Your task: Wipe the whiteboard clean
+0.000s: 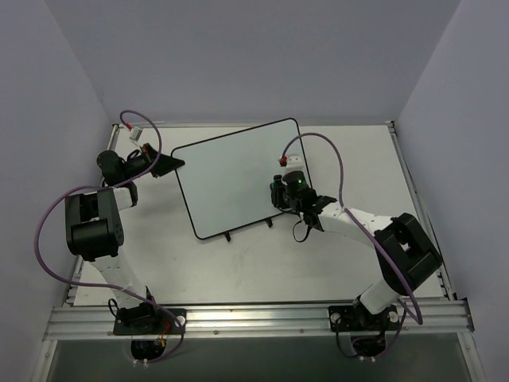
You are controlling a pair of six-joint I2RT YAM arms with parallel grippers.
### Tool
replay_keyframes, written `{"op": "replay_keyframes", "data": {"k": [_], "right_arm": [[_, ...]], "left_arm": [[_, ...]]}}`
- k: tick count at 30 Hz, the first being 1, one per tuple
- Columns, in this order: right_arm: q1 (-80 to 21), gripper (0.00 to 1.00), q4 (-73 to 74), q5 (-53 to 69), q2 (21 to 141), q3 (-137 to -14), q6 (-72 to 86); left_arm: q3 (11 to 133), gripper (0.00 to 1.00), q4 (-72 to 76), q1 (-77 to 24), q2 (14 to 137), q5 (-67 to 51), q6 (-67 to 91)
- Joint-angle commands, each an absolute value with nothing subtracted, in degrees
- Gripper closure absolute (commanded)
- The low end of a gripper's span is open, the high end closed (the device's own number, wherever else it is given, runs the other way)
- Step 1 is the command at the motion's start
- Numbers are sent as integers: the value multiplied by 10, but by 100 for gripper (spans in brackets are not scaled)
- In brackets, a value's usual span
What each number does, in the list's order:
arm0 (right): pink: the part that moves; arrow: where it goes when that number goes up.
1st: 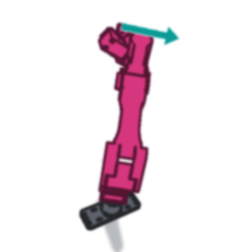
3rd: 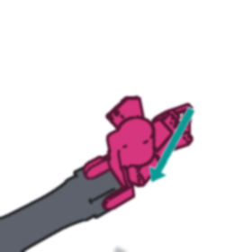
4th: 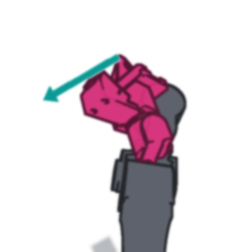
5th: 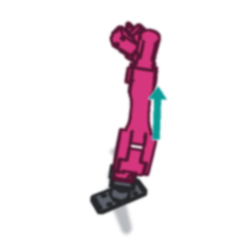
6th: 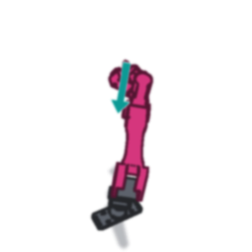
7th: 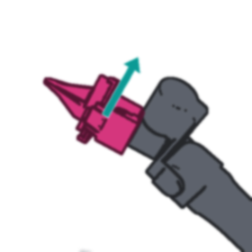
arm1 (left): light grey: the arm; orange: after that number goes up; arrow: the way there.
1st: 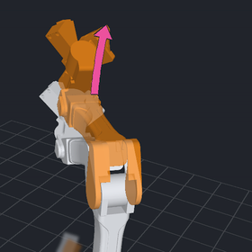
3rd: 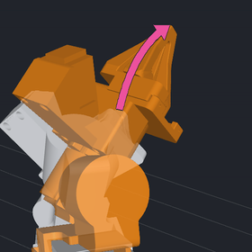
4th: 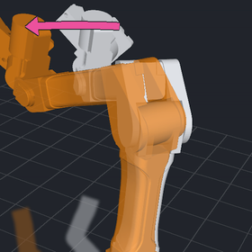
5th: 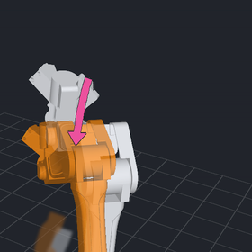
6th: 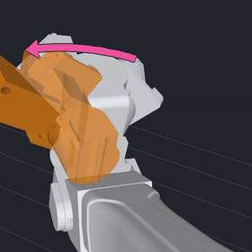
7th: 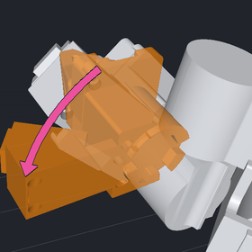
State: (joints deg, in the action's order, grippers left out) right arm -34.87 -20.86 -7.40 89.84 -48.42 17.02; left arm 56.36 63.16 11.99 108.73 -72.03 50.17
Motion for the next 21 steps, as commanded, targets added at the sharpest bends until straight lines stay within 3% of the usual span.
{"op": "replay_keyframes", "data": {"k": [1, 8, 12, 21], "right_arm": [[-343, 100, -233, -69, 897, -481, 192], [-222, 100, -129, -84, 757, -432, 246], [-137, 100, -51, -87, 737, -428, 269], [-98, 100, -5, -127, 781, -427, 239]], "left_arm": [[569, 95, 715, 139, 1065, -703, 393], [569, 92, 738, 147, 1075, -696, 410], [566, 88, 755, 153, 1078, -690, 417], [553, 63, 738, 155, 1065, -674, 400]]}}
